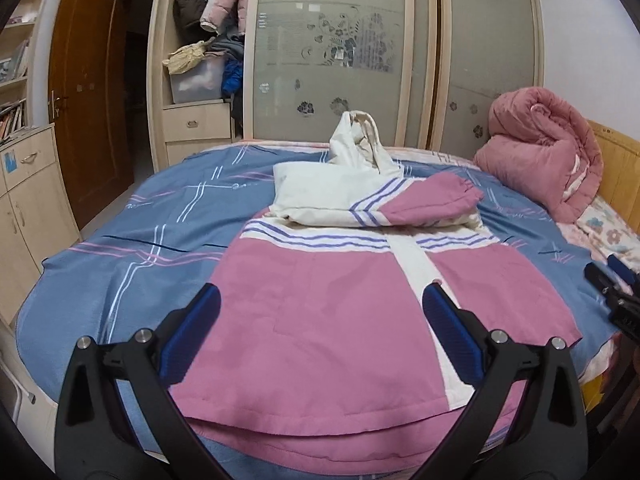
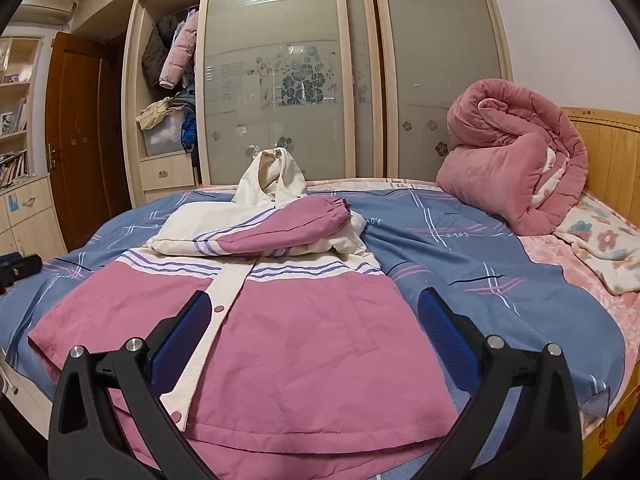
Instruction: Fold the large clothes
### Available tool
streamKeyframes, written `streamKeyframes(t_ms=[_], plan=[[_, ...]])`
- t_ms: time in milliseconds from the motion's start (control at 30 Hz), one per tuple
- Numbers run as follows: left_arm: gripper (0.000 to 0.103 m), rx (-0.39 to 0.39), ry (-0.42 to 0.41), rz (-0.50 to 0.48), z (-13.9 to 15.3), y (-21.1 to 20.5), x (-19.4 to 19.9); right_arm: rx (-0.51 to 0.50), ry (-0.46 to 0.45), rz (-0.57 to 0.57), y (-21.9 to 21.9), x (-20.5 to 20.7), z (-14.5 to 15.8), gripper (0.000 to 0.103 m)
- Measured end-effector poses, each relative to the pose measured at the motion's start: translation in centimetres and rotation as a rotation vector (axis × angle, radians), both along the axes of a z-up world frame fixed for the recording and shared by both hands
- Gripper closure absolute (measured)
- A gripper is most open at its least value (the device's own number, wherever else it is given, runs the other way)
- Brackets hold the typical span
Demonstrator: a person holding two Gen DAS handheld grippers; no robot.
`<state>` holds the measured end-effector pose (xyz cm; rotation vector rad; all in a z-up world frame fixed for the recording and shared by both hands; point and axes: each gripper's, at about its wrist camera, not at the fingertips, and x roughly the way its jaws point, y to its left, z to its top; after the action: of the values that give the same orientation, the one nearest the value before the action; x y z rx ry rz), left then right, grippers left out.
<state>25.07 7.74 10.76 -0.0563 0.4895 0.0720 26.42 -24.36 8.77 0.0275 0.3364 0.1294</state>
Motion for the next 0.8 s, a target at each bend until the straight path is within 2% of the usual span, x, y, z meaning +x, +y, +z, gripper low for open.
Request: streamKeyframes(t_ms=[200,500,800], plan=[[0.002,0.001,0.054,0.003,-1.2,-0.1,1.4,0.002,-0.002,0.002,0.1,0.0,0.0,0.001],[0.002,0.043,0.043,0.021,-1.2,-0.2,1.2,0.010,0.017,0.013,0.4,0.4,-0.3,0.001],[0.002,0.034,0.048,0.018,-1.3,-0.2,1.2,0.018,0.028,0.023,0.8,0.6,-0.5,0.001]])
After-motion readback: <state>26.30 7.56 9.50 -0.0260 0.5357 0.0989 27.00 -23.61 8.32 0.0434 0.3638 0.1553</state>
